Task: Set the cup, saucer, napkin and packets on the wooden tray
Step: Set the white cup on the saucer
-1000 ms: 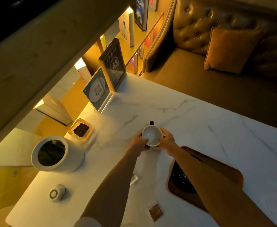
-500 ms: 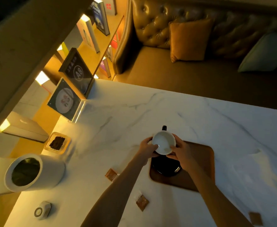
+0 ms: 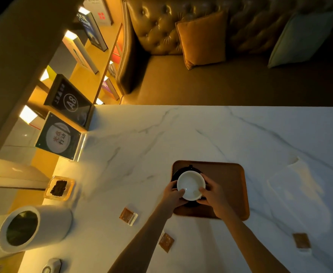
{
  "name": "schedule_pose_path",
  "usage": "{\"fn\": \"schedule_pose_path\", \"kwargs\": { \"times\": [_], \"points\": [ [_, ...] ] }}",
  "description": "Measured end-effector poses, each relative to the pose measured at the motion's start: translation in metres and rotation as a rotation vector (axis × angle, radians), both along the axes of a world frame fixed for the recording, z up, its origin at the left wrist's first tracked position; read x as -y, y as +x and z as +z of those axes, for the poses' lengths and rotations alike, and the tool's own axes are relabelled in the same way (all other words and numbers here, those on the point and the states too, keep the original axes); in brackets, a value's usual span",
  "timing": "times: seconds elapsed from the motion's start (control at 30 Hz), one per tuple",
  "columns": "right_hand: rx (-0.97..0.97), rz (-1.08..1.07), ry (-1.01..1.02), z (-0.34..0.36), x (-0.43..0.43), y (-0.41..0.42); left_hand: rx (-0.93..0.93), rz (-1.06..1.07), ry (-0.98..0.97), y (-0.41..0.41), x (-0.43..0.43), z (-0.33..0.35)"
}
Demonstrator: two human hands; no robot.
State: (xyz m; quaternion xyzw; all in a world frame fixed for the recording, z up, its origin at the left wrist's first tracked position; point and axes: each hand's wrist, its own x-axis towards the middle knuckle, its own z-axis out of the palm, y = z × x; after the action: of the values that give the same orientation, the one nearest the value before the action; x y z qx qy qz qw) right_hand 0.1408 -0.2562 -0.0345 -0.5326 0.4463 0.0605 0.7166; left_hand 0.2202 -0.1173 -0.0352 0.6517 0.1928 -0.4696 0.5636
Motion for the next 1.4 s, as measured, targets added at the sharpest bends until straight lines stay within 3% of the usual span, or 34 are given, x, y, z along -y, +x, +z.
{"fn": "schedule_pose_path", "kwargs": {
  "times": [1.4],
  "points": [
    [-0.071, 0.027, 0.022, -0.028, 0.004, -0.003, 0.024, -0.063, 0.026, -0.004, -0.001, -0.025]
  ]
}}
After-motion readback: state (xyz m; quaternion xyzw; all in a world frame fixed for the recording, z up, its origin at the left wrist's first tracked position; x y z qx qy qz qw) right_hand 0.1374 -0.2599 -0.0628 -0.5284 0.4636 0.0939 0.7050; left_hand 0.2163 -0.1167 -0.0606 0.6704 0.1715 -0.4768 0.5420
